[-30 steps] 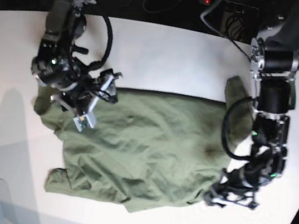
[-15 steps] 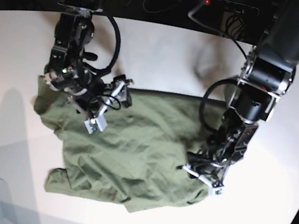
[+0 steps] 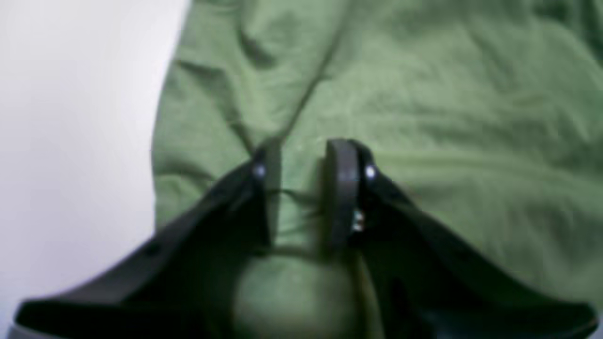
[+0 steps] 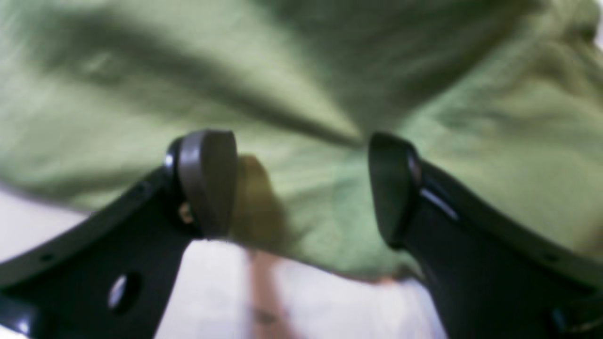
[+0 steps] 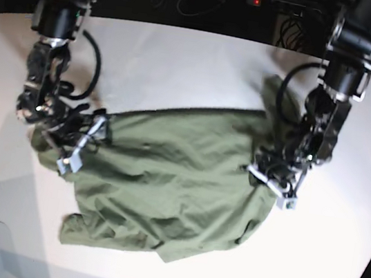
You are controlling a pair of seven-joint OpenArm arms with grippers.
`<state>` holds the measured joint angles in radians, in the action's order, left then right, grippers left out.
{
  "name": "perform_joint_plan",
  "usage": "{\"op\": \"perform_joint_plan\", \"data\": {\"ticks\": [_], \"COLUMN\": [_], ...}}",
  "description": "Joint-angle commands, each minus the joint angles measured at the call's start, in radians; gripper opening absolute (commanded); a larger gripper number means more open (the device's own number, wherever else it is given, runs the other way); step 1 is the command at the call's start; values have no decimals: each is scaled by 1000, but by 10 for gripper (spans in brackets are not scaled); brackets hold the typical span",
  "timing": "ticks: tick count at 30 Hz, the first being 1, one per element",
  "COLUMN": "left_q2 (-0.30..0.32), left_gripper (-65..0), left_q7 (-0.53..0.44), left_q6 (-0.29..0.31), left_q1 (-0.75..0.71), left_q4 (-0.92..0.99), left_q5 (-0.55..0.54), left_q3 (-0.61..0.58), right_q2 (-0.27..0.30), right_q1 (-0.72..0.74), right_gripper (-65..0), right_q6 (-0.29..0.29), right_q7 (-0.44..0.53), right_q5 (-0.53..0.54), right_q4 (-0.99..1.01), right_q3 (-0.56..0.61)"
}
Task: Layout the t-shirt on the table in an organized manner, then fold the t-shirt properly
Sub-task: 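Grasp the t-shirt body with both grippers and pull it outward, then pull the t-shirt edge with the left gripper to spread it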
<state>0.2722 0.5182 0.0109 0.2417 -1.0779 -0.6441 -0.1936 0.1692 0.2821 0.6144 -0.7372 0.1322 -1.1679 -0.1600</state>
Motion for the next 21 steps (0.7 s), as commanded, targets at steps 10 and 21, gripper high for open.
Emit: {"op": "perform_joint_plan", "data": {"ticks": [10, 21], "left_q2": [-9, -96], "left_gripper": [-498, -498], "left_q7": [343, 316], "left_q6": [-16, -9], "left_q1": [-379, -175], "left_q4": [-675, -589], "left_q5": [-16, -16], "left_q3": [53, 271], "right_q2": [180, 214], "right_q1": [288, 230], "right_gripper": [-210, -208], "right_q6": [-6, -6], "right_q7": [175, 63], "right_q5": [10, 11], "right_q4": [283, 73], "right_q3": [-6, -149]}}
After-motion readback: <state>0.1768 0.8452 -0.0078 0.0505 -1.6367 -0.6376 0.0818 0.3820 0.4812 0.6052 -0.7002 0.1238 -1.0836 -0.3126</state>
